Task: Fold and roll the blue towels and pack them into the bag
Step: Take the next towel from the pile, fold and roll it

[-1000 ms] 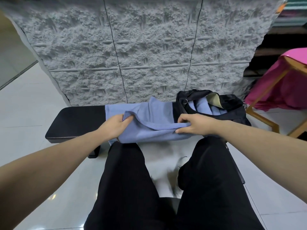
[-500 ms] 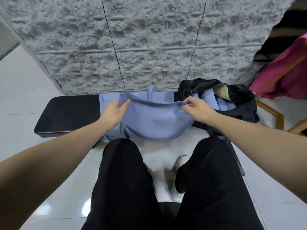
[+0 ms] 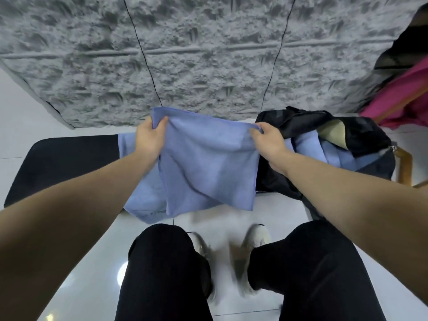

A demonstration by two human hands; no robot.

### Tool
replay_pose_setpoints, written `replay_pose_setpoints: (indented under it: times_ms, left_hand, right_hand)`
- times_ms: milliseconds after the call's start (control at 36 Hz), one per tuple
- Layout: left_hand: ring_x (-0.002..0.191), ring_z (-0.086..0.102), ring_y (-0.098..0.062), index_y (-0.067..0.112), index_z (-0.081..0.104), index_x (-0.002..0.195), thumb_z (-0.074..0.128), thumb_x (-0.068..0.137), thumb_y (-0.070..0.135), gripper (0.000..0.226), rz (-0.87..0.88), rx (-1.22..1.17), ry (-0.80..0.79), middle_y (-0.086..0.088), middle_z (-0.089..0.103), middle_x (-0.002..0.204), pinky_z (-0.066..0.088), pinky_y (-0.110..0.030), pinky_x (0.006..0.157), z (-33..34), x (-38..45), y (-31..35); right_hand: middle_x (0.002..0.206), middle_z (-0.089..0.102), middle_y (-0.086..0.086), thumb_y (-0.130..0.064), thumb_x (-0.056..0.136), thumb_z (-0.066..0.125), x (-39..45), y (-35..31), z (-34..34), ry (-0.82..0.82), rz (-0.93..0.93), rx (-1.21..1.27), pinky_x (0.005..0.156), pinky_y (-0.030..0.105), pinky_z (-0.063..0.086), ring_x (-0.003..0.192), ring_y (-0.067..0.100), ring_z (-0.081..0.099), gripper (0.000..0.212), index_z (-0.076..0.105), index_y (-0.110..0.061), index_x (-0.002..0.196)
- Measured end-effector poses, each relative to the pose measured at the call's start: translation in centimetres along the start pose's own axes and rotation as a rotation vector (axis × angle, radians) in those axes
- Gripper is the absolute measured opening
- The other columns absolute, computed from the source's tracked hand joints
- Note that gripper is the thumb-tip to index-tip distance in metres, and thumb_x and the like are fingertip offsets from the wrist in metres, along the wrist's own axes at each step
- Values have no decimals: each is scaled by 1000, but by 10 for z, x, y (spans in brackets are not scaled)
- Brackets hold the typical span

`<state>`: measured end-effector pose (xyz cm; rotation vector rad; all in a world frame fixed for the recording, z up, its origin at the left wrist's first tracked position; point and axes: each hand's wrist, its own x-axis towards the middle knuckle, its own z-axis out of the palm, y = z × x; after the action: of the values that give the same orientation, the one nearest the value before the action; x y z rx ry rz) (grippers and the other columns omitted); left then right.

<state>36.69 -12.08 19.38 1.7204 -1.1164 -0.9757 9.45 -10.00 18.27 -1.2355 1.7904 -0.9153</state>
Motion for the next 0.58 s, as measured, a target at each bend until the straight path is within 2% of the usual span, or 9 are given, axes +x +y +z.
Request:
replay_pose_setpoints:
  times_ms: [56,111,222,361,417,444,500,556,583]
  left_hand:
    - [45,41,-1,24,39,62,59,93,34,39,-14,-8,-6,9,42,53,35,-20,47,8,19,-8]
    - [46,40,-1,23,38,61,59,94,32,39,-21,-26,3,8,43,55,35,-24,51,17,38,-16]
    - [64,48,-10,16,51,73,57,93,32,27,-6,-40,30,1,55,71,41,-29,62,33,72,-30]
    - [65,40,-14,17,45,70,58,91,34,30,-23,11,30,-5,47,71,36,-29,61,54,110,-53]
    - [64,36,-15,18,40,66,55,94,29,33,-15,157,-4,-5,42,66,32,-28,53,64,122,-64]
    - [64,37,-17,18,44,67,55,94,28,31,-6,247,-37,-4,42,65,30,-27,51,67,128,-71]
    - [70,48,-21,19,56,77,55,94,32,21,-1,409,-117,-2,50,67,33,-28,54,72,136,-80]
    - [90,57,-27,24,63,90,51,96,36,18,56,636,-139,-3,61,82,38,-31,72,74,142,-84]
    - [104,55,-28,25,65,96,49,97,38,21,133,773,-113,-3,64,93,35,-33,84,75,144,-84]
  right_hand:
    - [80,51,-3,-21,102,42,17,3,10,14,33,23,55,21,34,68,11,43,18,57,-13,99]
    - [83,53,1,-22,102,41,36,5,21,40,61,70,60,25,36,70,13,44,23,58,-6,101]
    - [82,57,3,-19,97,43,72,5,43,123,151,193,67,30,41,71,17,47,19,57,-9,93]
    - [78,58,-2,-17,95,44,111,12,63,132,186,168,69,27,43,74,19,52,17,61,-18,93]
    - [75,57,-2,-16,96,45,124,19,70,116,201,136,67,27,43,75,19,51,19,62,-18,88]
    - [77,59,0,-15,97,46,129,24,73,100,200,99,70,29,46,77,20,52,20,65,-16,90]
    - [88,61,5,-15,98,45,136,32,79,51,183,-43,79,34,50,84,23,55,25,68,-11,105]
    - [94,64,8,-14,97,43,139,39,84,7,152,-184,78,30,49,88,24,57,27,68,-13,109]
    - [96,66,9,-15,96,42,140,42,86,-6,134,-246,78,28,48,91,25,57,28,67,-17,107]
